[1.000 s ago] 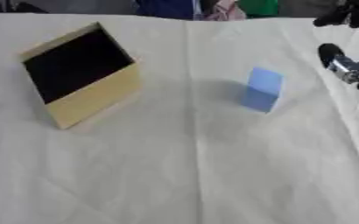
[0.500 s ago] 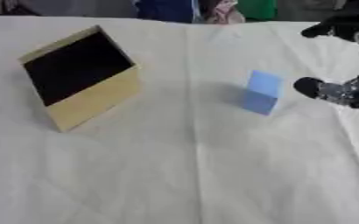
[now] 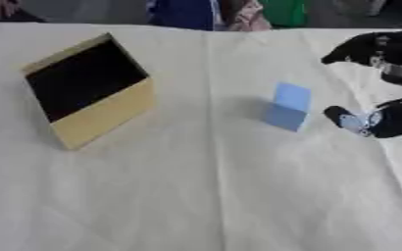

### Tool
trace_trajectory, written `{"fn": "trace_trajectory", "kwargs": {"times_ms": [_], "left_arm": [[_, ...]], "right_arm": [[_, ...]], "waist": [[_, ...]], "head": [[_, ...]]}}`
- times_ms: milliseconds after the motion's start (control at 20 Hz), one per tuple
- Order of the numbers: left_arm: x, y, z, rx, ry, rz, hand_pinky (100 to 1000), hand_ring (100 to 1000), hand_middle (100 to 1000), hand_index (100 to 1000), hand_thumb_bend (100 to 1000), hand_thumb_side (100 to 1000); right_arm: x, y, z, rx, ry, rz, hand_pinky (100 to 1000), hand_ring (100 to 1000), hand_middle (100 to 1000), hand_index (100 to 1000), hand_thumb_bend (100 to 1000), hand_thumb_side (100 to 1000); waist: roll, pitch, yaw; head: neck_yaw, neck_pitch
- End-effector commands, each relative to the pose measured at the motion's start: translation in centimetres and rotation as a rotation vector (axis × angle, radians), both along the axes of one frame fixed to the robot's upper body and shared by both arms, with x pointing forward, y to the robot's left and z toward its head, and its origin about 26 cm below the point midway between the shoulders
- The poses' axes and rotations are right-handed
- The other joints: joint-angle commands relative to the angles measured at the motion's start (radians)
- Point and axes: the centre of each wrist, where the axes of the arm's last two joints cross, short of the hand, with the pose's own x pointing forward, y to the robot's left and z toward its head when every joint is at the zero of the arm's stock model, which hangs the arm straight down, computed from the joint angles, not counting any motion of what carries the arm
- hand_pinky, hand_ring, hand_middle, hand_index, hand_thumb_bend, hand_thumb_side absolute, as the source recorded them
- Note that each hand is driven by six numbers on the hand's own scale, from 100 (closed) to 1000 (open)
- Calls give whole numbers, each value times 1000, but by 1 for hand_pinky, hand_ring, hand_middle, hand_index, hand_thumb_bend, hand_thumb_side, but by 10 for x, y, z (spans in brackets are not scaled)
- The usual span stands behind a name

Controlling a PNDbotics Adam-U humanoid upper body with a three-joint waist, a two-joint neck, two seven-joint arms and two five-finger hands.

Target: Pick up objects on the table and place them in the box.

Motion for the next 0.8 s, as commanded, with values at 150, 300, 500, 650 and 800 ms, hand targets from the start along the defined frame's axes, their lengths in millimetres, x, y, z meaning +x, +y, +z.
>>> {"fn": "trace_trajectory", "kwargs": {"times_ms": [150, 300, 500, 650, 800], "left_arm": [[-3, 1, 14, 39, -30, -5, 675, 647, 659, 880, 100, 958], [-3, 1, 13, 40, -29, -4, 675, 646, 659, 880, 100, 956], [-3, 1, 14, 42, -29, -6, 674, 646, 659, 880, 100, 954], [-3, 1, 14, 41, -28, -5, 674, 645, 658, 880, 100, 955], [-3, 1, 14, 40, -28, -4, 674, 645, 658, 880, 100, 955]], "right_arm": [[-2, 7, 7, 30, 83, -20, 964, 1000, 955, 996, 200, 726], [-3, 8, 12, 50, 117, -32, 971, 1000, 962, 998, 320, 842], [-3, 10, 18, 45, 132, -57, 976, 1000, 966, 1000, 425, 967], [-3, 11, 20, 41, 130, -79, 977, 1000, 967, 1000, 463, 1000], [0, 10, 21, 46, 134, -101, 976, 1000, 965, 1000, 478, 1000]], "waist": [[3, -26, 0], [3, -29, -1], [2, -32, -2], [1, -33, -2], [1, -34, 0]], "head": [[-4, -5], [-3, -4], [-3, -1], [-3, -1], [-2, -1]]}}
